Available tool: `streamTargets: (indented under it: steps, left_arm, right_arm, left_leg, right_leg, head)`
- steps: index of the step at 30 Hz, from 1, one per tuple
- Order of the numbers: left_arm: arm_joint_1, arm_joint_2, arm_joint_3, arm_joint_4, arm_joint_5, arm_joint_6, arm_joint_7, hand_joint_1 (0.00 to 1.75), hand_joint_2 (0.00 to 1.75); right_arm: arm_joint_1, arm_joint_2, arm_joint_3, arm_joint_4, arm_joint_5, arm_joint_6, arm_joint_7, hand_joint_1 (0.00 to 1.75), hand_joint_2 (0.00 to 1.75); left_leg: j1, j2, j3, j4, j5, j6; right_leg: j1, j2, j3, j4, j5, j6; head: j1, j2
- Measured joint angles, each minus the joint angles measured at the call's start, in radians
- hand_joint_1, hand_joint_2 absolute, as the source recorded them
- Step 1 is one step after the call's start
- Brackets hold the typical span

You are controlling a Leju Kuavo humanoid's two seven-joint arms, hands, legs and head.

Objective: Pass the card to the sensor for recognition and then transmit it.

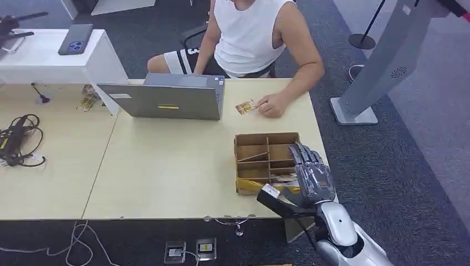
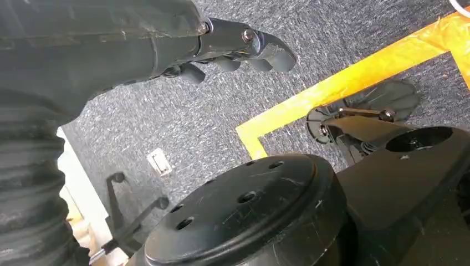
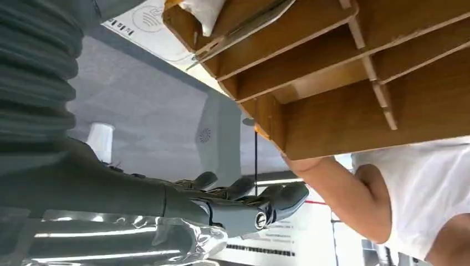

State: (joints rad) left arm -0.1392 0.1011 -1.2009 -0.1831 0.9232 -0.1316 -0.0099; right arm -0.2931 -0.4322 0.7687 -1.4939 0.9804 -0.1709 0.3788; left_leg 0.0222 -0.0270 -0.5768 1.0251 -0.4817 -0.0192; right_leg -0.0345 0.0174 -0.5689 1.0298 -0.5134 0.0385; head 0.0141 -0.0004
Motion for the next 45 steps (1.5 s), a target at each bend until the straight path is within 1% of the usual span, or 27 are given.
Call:
streamTargets:
  steps: [17,22,23,24,25,26,28,45]
  left_arm:
    - [0.000,0.000,0.000,0.000,-0.002,0.000,0.000,0.00,1.75]
    - [0.000,0.000,0.000,0.000,-0.003,0.000,0.000,0.00,1.75]
    - [0.000,0.000,0.000,0.000,-0.003,0.000,0.000,0.00,1.75]
    - [0.000,0.000,0.000,0.000,-0.004,0.000,0.000,0.00,1.75]
    - [0.000,0.000,0.000,0.000,-0.005,0.000,0.000,0.00,1.75]
    - [0.000,0.000,0.000,0.000,-0.006,0.000,0.000,0.00,1.75]
    - [0.000,0.000,0.000,0.000,-0.006,0.000,0.000,0.00,1.75]
    - [0.000,0.000,0.000,0.000,-0.011,0.000,0.000,0.00,1.75]
  right_arm:
    - [0.001,0.000,-0.009,0.041,-0.006,-0.016,-0.007,0.00,1.75]
    - [0.001,0.001,-0.009,0.049,-0.007,-0.025,-0.018,0.00,1.75]
    - [0.001,0.001,-0.009,0.051,-0.010,-0.026,-0.023,1.47,1.75]
    - [0.001,0.001,-0.009,0.053,-0.012,-0.027,-0.025,1.45,1.75]
    - [0.001,0.002,-0.009,0.055,-0.014,-0.028,-0.028,1.27,1.75]
    - [0.001,0.003,-0.009,0.058,-0.019,-0.028,-0.034,1.47,1.75]
    - [0.001,0.005,-0.008,0.062,-0.024,-0.029,-0.037,1.75,1.75]
    - [-0.004,0.030,-0.002,0.094,-0.040,-0.031,-0.048,1.75,1.75]
  left_leg:
    - [0.000,0.000,0.000,0.000,0.000,0.000]
    - [0.000,0.000,0.000,0.000,0.000,0.000]
    - [0.000,0.000,0.000,0.000,0.000,0.000]
    - [0.000,0.000,0.000,0.000,0.000,0.000]
    - [0.000,0.000,0.000,0.000,0.000,0.000]
    - [0.000,0.000,0.000,0.000,0.000,0.000]
    - [0.000,0.000,0.000,0.000,0.000,0.000]
    - [0.000,0.000,0.000,0.000,0.000,0.000]
  right_leg:
    - [0.000,0.000,0.000,0.000,0.000,0.000]
    - [0.000,0.000,0.000,0.000,0.000,0.000]
    - [0.000,0.000,0.000,0.000,0.000,0.000]
    - [0.000,0.000,0.000,0.000,0.000,0.000]
    - [0.000,0.000,0.000,0.000,0.000,0.000]
    - [0.000,0.000,0.000,0.000,0.000,0.000]
    - [0.000,0.000,0.000,0.000,0.000,0.000]
    - [0.000,0.000,0.000,0.000,0.000,0.000]
  head:
    - [0.000,0.000]
    - [0.000,0.000]
    - [0.000,0.000]
    - [0.000,0.000]
    - [0.000,0.000]
    - [0.000,0.000]
    - [0.000,0.000]
    - [0.000,0.000]
